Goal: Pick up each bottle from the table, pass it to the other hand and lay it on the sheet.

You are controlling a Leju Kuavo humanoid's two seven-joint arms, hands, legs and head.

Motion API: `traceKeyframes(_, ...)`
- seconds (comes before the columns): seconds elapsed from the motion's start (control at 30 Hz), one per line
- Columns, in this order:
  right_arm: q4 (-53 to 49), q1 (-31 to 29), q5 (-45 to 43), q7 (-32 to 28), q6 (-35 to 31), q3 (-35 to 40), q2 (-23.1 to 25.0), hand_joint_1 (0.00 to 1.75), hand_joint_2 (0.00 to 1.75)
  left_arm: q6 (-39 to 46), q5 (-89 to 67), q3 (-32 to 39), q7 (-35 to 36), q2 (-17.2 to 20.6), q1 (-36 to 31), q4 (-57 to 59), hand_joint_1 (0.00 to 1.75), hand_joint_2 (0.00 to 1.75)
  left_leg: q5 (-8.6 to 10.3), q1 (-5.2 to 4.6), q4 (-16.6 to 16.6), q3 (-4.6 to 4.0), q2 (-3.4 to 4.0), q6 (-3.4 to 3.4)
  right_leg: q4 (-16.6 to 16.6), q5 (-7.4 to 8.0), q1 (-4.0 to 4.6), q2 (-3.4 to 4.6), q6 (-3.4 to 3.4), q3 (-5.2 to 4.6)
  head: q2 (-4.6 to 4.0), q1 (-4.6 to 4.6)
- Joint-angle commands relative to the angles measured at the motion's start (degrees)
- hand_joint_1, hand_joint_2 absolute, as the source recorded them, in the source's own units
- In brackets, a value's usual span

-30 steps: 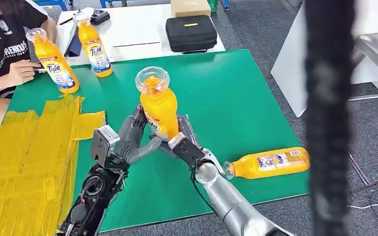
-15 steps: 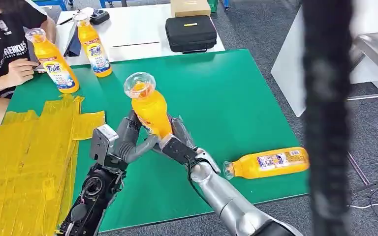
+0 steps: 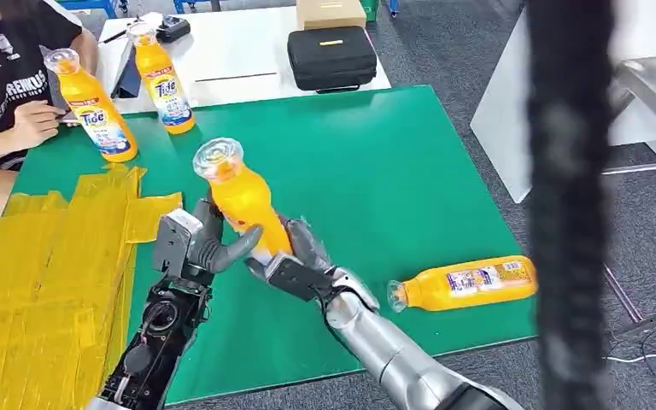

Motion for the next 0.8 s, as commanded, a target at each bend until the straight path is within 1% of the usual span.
traceKeyframes(0.03,-6.53,4.47,6.32,-0.09,-1.78,14.08,-0.93,1.75,1.75,1.98,-0.46,-0.01,1.81,-1.58,-6.37,11.53,0.00,1.75,-0.07,0.07,0.02,0.11,-0.05,-0.11,-0.02,-0.08,0.08,-0.12,-0.02,0.16,0.00,0.04)
traceKeyframes(0.07,-6.74,4.67,6.38,-0.10,-1.87,14.15,-1.01,1.75,1.75,2.10,-0.43,0.18,1.85,-1.61,-6.33,11.93,0.00,1.75,-0.34,0.13,0.16,0.48,-0.05,-0.27,0.12,-0.36,0.14,-0.21,-0.04,0.55,0.00,-0.04)
traceKeyframes(0.1,-7.46,5.16,6.54,-0.19,-1.95,14.29,-1.33,1.75,1.75,2.36,-0.43,0.59,1.82,-1.70,-6.41,12.97,0.00,1.75,-0.15,0.07,0.04,0.26,-0.08,-0.17,0.01,-0.17,0.08,-0.17,-0.02,0.32,0.00,-0.02)
traceKeyframes(0.13,-7.76,5.33,6.84,-0.22,-2.38,14.33,-1.47,1.75,1.75,2.36,-0.39,0.74,1.78,-1.74,-6.40,13.22,0.00,1.75,-0.20,0.08,0.05,0.36,-0.10,-0.20,0.02,-0.24,0.09,-0.22,-0.02,0.43,0.00,0.02)
traceKeyframes(0.17,-8.25,5.59,7.43,-0.14,-3.12,14.40,-1.67,1.75,1.75,2.33,-0.32,0.99,1.71,-1.75,-6.37,13.45,0.00,1.75,-0.11,0.07,0.01,0.21,-0.07,-0.14,-0.02,-0.13,0.08,-0.14,-0.02,0.27,0.00,-0.02)
traceKeyframes(0.23,-8.62,5.66,7.87,0.05,-3.84,14.33,-1.78,1.75,1.75,2.24,-0.35,1.21,1.74,-1.74,-6.38,13.41,0.00,1.75,-0.31,0.08,0.11,0.49,-0.08,-0.26,0.09,-0.34,0.09,-0.23,-0.02,0.56,0.00,0.02)
traceKeyframes(0.27,-8.62,5.66,7.87,0.05,-3.84,14.33,-1.78,1.75,1.75,2.24,-0.35,1.21,1.74,-1.74,-6.38,13.41,0.00,1.75,-0.13,0.04,0.04,0.20,-0.02,-0.14,0.03,-0.14,0.04,-0.10,-0.02,0.24,0.00,-0.02)
traceKeyframes(0.3,-8.62,5.66,7.87,0.05,-3.84,14.33,-1.78,1.75,1.75,2.24,-0.35,1.21,1.74,-1.74,-6.38,13.41,0.00,1.75,-0.24,0.08,0.11,0.33,-0.01,-0.21,0.07,-0.25,0.08,-0.12,-0.03,0.39,0.00,0.00)
traceKeyframes(0.4,-8.66,5.53,7.80,0.17,-3.76,14.24,-1.78,1.75,1.75,2.00,-0.19,1.34,1.77,-1.80,-6.33,13.12,0.00,1.75,-0.24,0.08,0.12,0.30,-0.02,-0.23,0.10,-0.25,0.09,-0.14,-0.04,0.36,0.00,0.00)
traceKeyframes(0.43,-8.74,5.58,7.81,0.43,-4.71,13.85,-1.79,1.75,1.75,0.15,0.75,1.43,1.85,-1.67,-6.00,12.70,0.00,1.75,-0.20,0.05,0.08,0.27,-0.06,-0.20,0.08,-0.23,0.06,-0.16,-0.04,0.33,0.00,0.00)
traceKeyframes(0.47,-8.74,5.58,7.81,0.43,-4.71,13.85,-1.79,1.75,1.75,0.15,0.75,1.43,1.85,-1.67,-6.00,12.70,0.00,1.75,-0.16,0.07,0.06,0.22,-0.02,-0.18,0.03,-0.16,0.08,-0.10,-0.04,0.27,0.00,0.04)
traceKeyframes(0.5,-8.62,5.51,7.57,0.55,-4.97,13.53,-1.85,1.75,1.75,-2.17,1.95,1.30,1.76,-1.40,-5.70,12.39,0.05,1.75,-0.21,0.06,0.07,0.29,-0.02,-0.20,0.07,-0.22,0.06,-0.12,-0.04,0.34,0.00,-0.02)
traceKeyframes(0.53,-8.36,5.43,7.42,0.37,-5.45,13.33,-1.91,1.75,1.75,-4.53,2.92,1.10,1.44,-0.92,-5.38,12.02,1.45,1.75,-0.09,0.04,0.02,0.12,0.01,-0.12,0.00,-0.09,0.04,-0.05,-0.02,0.15,0.00,-0.02)
traceKeyframes(0.57,-8.26,5.34,7.41,0.35,-5.45,13.31,-1.97,1.75,1.75,-4.61,2.97,1.16,1.41,-0.83,-5.26,11.97,1.62,1.75,-0.35,0.09,0.15,0.47,0.07,-0.29,0.13,-0.34,0.10,-0.08,-0.05,0.50,0.00,0.04)
traceKeyframes(0.6,-8.05,5.24,7.31,0.21,-5.74,13.30,-1.93,1.75,1.75,-6.35,3.98,1.04,1.13,-0.69,-5.13,11.70,1.62,1.75,-0.09,0.02,0.00,0.13,0.00,-0.12,0.00,-0.09,0.02,-0.06,-0.02,0.16,0.00,-0.02)
traceKeyframes(0.63,-7.98,5.15,7.29,0.20,-5.73,13.29,-1.95,1.75,1.75,-6.49,4.06,1.12,1.10,-0.53,-5.10,11.67,1.62,1.75,-0.21,0.05,0.06,0.31,0.04,-0.21,0.06,-0.21,0.06,-0.06,-0.04,0.33,0.00,0.00)
traceKeyframes(0.7,-7.98,5.15,7.29,0.20,-5.73,13.29,-1.95,1.75,1.75,-6.49,4.06,1.12,1.10,-0.53,-5.10,11.67,1.62,1.75,-0.09,0.04,0.01,0.12,0.01,-0.12,0.00,-0.08,0.04,-0.05,-0.02,0.15,0.00,0.00)
traceKeyframes(0.8,-7.98,5.15,7.29,0.20,-5.73,13.29,-1.95,1.75,1.75,-6.49,4.06,1.12,1.10,-0.53,-5.10,11.67,1.62,1.75,-0.24,0.08,0.09,0.33,0.05,-0.21,0.07,-0.23,0.08,-0.07,-0.03,0.36,0.00,0.00)
